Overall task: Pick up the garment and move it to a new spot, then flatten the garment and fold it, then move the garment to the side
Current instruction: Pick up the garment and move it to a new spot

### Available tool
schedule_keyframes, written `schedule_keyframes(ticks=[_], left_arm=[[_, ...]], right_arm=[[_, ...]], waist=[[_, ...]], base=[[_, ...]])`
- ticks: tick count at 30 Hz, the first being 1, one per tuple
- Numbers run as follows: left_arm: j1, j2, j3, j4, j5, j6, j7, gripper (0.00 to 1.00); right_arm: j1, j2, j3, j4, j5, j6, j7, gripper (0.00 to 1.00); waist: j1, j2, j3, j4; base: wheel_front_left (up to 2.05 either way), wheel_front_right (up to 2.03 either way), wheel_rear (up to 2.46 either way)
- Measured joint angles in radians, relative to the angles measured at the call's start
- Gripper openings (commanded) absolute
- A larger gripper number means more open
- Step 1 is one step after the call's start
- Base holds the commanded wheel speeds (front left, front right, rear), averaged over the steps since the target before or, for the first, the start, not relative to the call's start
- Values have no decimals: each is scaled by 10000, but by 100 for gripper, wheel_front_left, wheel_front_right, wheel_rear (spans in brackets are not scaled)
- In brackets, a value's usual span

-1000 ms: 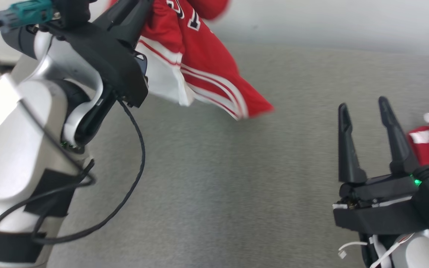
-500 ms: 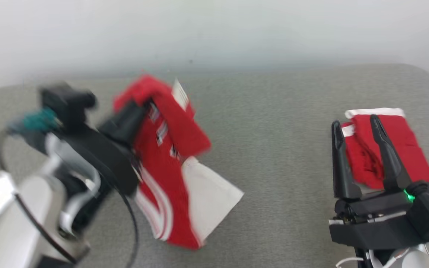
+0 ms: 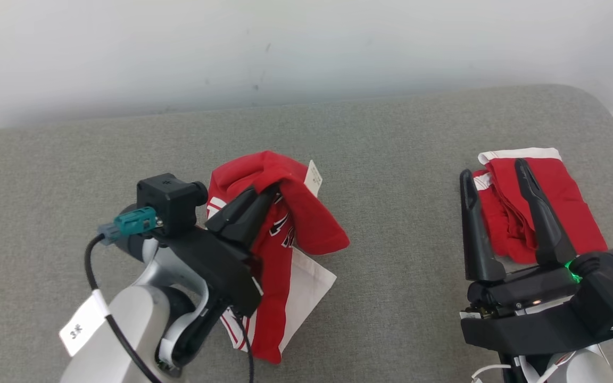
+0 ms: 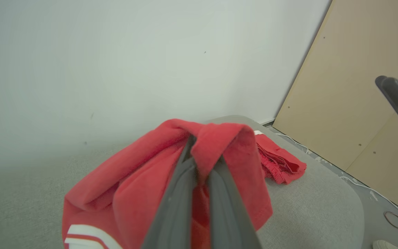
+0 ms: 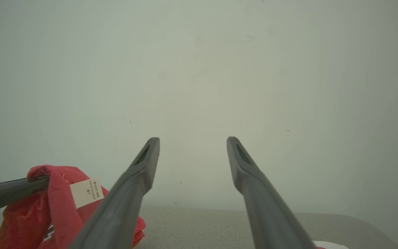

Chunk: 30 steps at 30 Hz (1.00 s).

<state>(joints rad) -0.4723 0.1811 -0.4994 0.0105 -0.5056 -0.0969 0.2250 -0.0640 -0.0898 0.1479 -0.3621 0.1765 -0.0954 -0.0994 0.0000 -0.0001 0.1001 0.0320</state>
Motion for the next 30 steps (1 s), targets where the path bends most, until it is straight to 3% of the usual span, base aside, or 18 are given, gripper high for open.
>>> schedule_keyframes(ticks=[6, 11, 19, 26, 27, 28, 30], left_arm=[[-755, -932, -435, 316, 174, -15, -740, 0], [-1848, -1129, -500, 374, 360, -100, -1127, 0], [-1788, -740, -761, 1549, 685, -176, -1289, 0], [-1054, 270, -1145, 2922, 1214, -178, -1089, 1], [-1039, 349, -1235, 3064, 1281, -180, -1032, 23], [-1039, 391, -1285, 3208, 1379, -180, -1026, 98], [-1039, 435, -1294, 3336, 1476, -180, -1024, 100]], right_arm=[[-215, 2, 79, 123, 65, 48, 23, 100], [-335, 12, 123, 290, 71, 77, 15, 100], [-311, 29, 121, 257, 82, 75, -65, 100], [-218, 10, -40, 102, 84, 73, -77, 100], [-217, 0, -54, 84, 84, 71, -77, 100], [-220, -2, -52, 100, 84, 71, -77, 100], [-220, -2, -48, 117, 84, 71, -77, 100]], waist=[[0, 0, 65, -246], [0, 0, 51, -449], [0, 0, 34, -764], [0, 2, 131, -761], [0, 2, 145, -734], [0, 2, 157, -704], [1, 2, 164, -671]], base=[[0, 0, 0], [0, 0, 0], [0, 0, 0], [0, 0, 0], [0, 0, 0], [0, 0, 0], [0, 0, 0]])
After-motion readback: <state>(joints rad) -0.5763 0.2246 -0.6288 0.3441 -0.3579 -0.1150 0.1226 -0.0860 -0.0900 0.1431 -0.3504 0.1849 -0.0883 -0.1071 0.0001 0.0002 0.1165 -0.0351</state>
